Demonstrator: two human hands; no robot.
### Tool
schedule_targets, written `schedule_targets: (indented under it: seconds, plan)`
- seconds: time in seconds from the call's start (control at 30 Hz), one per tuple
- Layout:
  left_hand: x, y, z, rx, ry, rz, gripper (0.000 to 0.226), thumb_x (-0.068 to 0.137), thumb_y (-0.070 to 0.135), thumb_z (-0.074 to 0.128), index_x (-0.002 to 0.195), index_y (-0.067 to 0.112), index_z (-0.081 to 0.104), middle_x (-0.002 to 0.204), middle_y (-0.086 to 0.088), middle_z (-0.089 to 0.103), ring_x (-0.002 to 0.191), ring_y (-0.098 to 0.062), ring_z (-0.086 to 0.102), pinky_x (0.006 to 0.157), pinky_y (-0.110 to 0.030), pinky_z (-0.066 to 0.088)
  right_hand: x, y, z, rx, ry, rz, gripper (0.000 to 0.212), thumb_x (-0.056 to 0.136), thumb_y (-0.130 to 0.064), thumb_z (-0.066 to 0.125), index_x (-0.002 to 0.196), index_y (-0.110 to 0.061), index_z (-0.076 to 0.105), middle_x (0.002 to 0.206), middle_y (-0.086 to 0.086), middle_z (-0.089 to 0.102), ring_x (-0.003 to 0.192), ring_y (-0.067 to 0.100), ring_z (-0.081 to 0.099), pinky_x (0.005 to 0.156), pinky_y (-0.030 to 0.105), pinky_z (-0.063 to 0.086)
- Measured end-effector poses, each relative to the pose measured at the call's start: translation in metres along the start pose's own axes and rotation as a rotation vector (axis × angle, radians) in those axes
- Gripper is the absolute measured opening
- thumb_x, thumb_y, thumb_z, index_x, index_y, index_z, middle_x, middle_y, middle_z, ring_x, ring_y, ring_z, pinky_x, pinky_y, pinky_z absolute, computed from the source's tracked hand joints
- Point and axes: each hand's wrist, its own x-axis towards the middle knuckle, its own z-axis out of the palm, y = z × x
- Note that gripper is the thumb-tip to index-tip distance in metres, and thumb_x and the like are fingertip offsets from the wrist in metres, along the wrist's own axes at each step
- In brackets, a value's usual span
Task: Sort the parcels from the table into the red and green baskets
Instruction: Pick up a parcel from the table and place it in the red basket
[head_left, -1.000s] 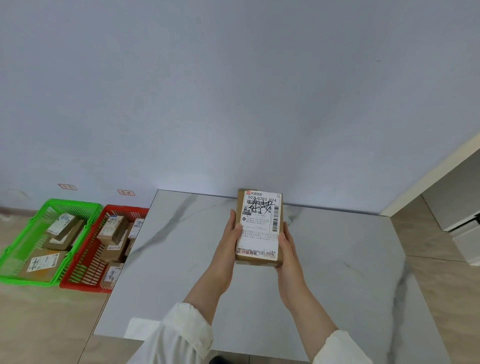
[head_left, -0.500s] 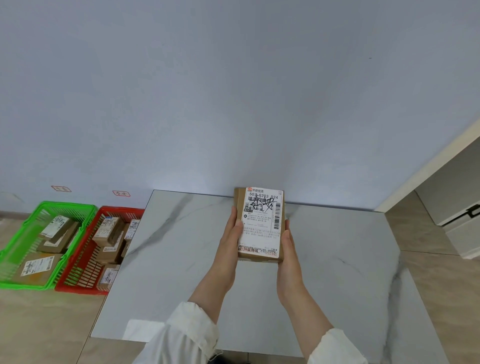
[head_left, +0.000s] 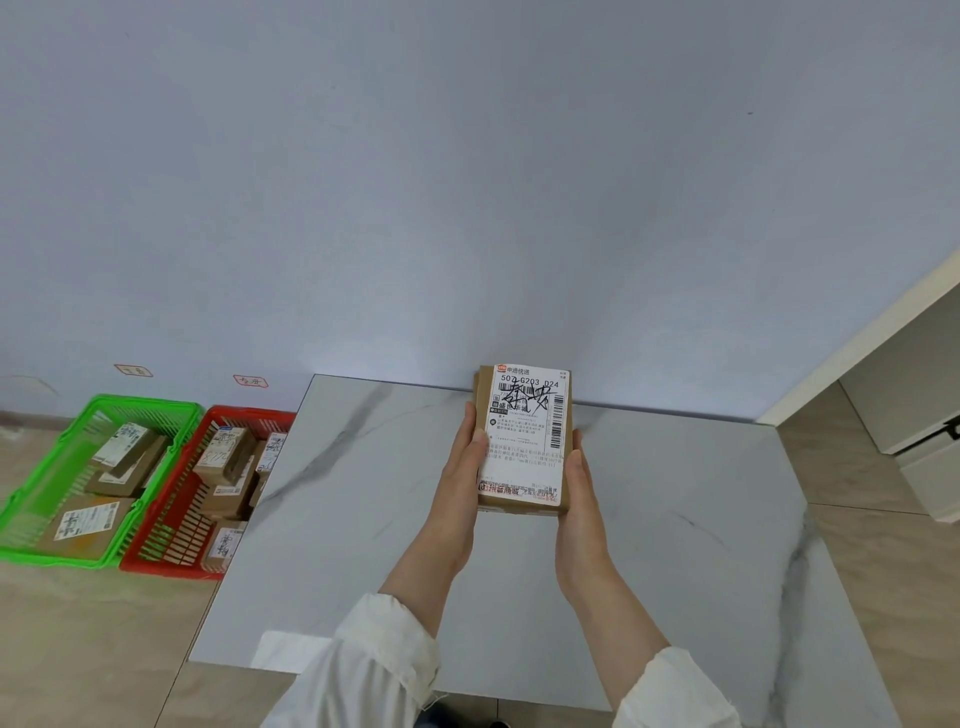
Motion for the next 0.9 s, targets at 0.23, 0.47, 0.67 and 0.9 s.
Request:
schedule_targets:
  seconds: [0.23, 0.47, 0.67, 0.9]
  plan:
    - [-0.003, 0.0, -0.004, -0.008, 0.041, 0.006, 0.048, 0.099, 0.038, 0.034, 0.146, 0.041, 0.023, 0.139, 0.014, 0.05, 0.118, -0.002, 0.053, 0.088, -0.019, 0.046, 0.006, 0.007, 0.001, -0.02, -0.008, 0.027, 0.05, 0.094, -0.046, 0.034, 0.143, -0.04, 0.029, 0.132, -0.02, 0.05, 0.119, -0.002, 0.046, 0.1, 0.024, 0.029]
    - [-0.018, -0.006, -0.034, -0.055, 0.178, 0.019, 0.047, 0.099, 0.038, 0.035, 0.145, 0.043, 0.023, 0.137, 0.015, 0.05, 0.119, -0.004, 0.053, 0.086, -0.019, 0.045, 0.005, 0.03, 0.023, -0.049, -0.097, 0.066, 0.041, 0.097, -0.043, 0.031, 0.139, -0.044, 0.031, 0.115, -0.031, 0.053, 0.107, -0.014, 0.046, 0.097, 0.022, 0.029]
    - [-0.049, -0.001, -0.087, -0.109, 0.295, 0.087, 0.051, 0.097, 0.042, 0.04, 0.145, 0.042, 0.024, 0.127, 0.021, 0.056, 0.115, -0.001, 0.055, 0.092, -0.023, 0.046, -0.015, 0.045, 0.075, -0.117, -0.261, 0.056, 0.057, 0.088, -0.054, 0.037, 0.143, -0.039, 0.033, 0.139, -0.017, 0.049, 0.126, 0.002, 0.044, 0.105, 0.027, 0.03]
    - [-0.096, 0.014, -0.188, -0.191, 0.414, 0.157, 0.049, 0.1, 0.035, 0.037, 0.146, 0.041, 0.023, 0.135, 0.016, 0.052, 0.121, -0.005, 0.052, 0.101, -0.03, 0.042, -0.056, 0.074, 0.174, -0.183, -0.411, 0.063, 0.056, 0.091, -0.051, 0.034, 0.145, -0.038, 0.027, 0.141, -0.017, 0.044, 0.12, -0.002, 0.043, 0.099, 0.022, 0.028]
